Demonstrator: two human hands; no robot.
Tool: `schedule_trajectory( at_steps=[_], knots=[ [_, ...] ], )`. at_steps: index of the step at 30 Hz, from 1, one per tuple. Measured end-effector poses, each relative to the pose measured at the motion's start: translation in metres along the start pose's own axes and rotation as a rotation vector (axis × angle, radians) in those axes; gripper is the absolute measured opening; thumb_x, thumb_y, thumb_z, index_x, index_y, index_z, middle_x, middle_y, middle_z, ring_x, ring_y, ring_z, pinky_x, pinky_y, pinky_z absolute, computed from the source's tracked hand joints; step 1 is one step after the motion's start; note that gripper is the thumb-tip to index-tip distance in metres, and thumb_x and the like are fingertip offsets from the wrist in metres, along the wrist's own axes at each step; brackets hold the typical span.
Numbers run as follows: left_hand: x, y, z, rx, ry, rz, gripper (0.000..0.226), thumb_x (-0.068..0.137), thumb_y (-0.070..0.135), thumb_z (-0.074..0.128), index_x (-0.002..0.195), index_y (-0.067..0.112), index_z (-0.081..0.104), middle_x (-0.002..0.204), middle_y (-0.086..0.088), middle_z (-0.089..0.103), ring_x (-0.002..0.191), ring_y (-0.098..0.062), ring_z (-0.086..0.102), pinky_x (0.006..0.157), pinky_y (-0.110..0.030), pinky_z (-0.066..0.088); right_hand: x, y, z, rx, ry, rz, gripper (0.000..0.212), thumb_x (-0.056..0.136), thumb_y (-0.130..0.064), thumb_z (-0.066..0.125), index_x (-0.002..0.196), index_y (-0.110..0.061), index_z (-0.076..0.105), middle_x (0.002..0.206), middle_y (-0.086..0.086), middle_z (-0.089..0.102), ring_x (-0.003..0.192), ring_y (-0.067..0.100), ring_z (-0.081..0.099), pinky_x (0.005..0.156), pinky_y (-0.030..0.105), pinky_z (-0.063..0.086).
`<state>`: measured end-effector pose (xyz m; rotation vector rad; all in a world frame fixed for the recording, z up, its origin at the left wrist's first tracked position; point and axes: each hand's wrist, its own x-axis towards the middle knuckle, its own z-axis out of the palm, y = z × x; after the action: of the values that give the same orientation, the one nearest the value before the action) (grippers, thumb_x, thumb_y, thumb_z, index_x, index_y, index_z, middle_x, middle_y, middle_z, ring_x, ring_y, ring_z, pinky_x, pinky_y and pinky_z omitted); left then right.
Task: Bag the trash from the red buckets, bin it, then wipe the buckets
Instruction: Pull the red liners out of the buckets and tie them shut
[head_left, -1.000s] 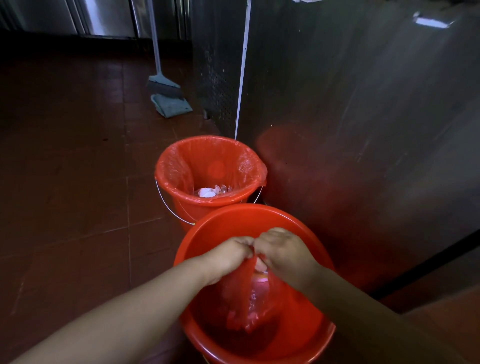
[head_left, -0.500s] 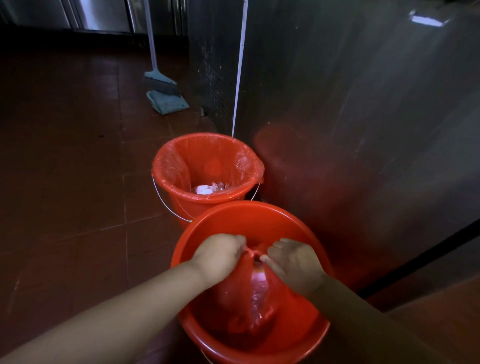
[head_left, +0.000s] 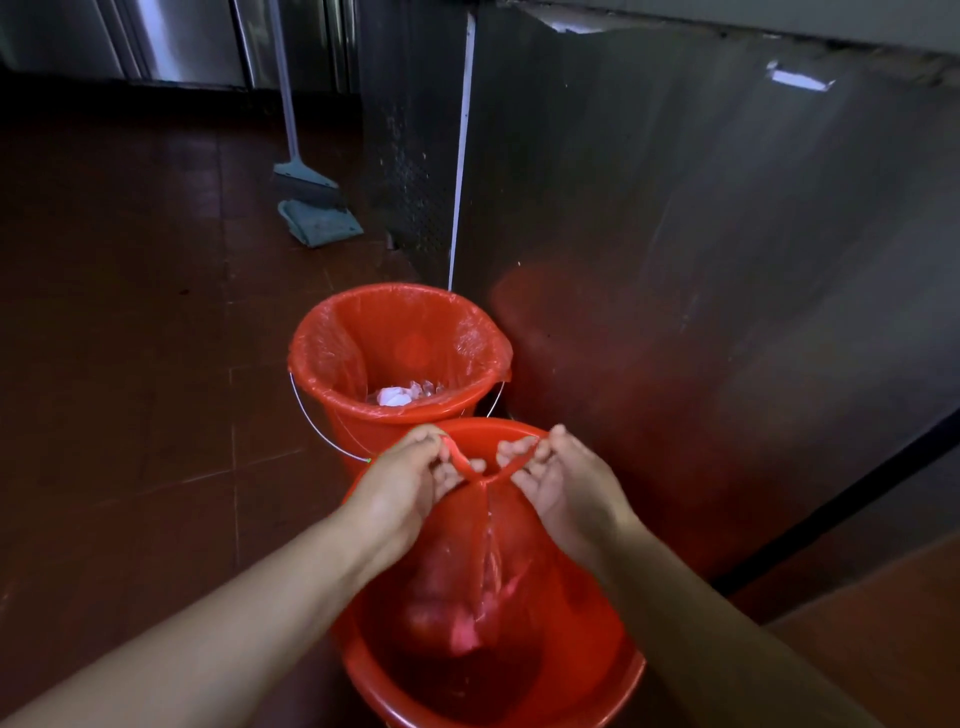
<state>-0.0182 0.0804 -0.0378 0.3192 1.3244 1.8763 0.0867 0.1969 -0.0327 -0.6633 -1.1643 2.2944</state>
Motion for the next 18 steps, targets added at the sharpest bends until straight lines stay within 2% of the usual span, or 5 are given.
schedule_trajectory(
  at_steps=[5,8,10,14,18],
  knots=[
    [0.009,0.064,0.005,-0.327,-0.209,0.131,0.024,0.08,0.006,0.042,0.059,0.017,0.048,0.05,0.002,0.037,0.039,-0.009,0.034,0.042,-0.021,0.041,0.007,-0.048,0.017,0.265,-0.204,-0.05,0.047,0.1,-0.024,0.033,0.056,-0.015,0.046,0.056,0.0,0.039,0.05,0.013,0.04,0.061,0.03,0.048],
    [0.011,0.067,-0.032,-0.069,-0.083,0.138,0.035,0.094,0.004,0.03,0.063,0.015,0.041,0.053,0.001,0.028,0.038,-0.006,0.024,0.037,-0.017,0.027,0.01,-0.056,-0.012,0.274,0.021,-0.007,0.049,0.099,-0.021,0.034,0.051,-0.015,0.04,0.051,0.0,0.032,0.043,0.012,0.031,0.06,0.03,0.036],
    [0.007,0.055,-0.065,0.128,-0.059,0.131,0.033,0.1,0.007,0.028,0.068,0.011,0.037,0.055,0.001,0.03,0.04,-0.005,0.027,0.039,-0.017,0.03,0.01,-0.048,-0.035,0.196,0.145,0.034,0.045,0.099,-0.015,0.032,0.054,-0.013,0.035,0.048,0.001,0.031,0.041,0.012,0.029,0.058,0.031,0.033],
    [0.005,0.033,-0.098,0.319,-0.129,0.136,0.029,0.099,0.014,0.033,0.071,0.008,0.039,0.056,0.002,0.038,0.045,-0.009,0.033,0.046,-0.019,0.036,0.011,-0.025,-0.06,0.115,0.131,0.086,0.054,0.098,-0.013,0.033,0.045,-0.015,0.043,0.046,0.001,0.035,0.039,0.013,0.033,0.055,0.031,0.038],
    [0.002,0.026,-0.094,0.434,-0.091,0.153,0.03,0.1,0.013,0.032,0.071,0.008,0.039,0.059,-0.001,0.036,0.049,-0.011,0.032,0.047,-0.019,0.036,0.008,-0.023,-0.065,-0.011,0.147,0.078,0.043,0.098,-0.012,0.035,0.056,-0.011,0.038,0.049,0.003,0.036,0.043,0.014,0.036,0.055,0.033,0.042]
  ],
)
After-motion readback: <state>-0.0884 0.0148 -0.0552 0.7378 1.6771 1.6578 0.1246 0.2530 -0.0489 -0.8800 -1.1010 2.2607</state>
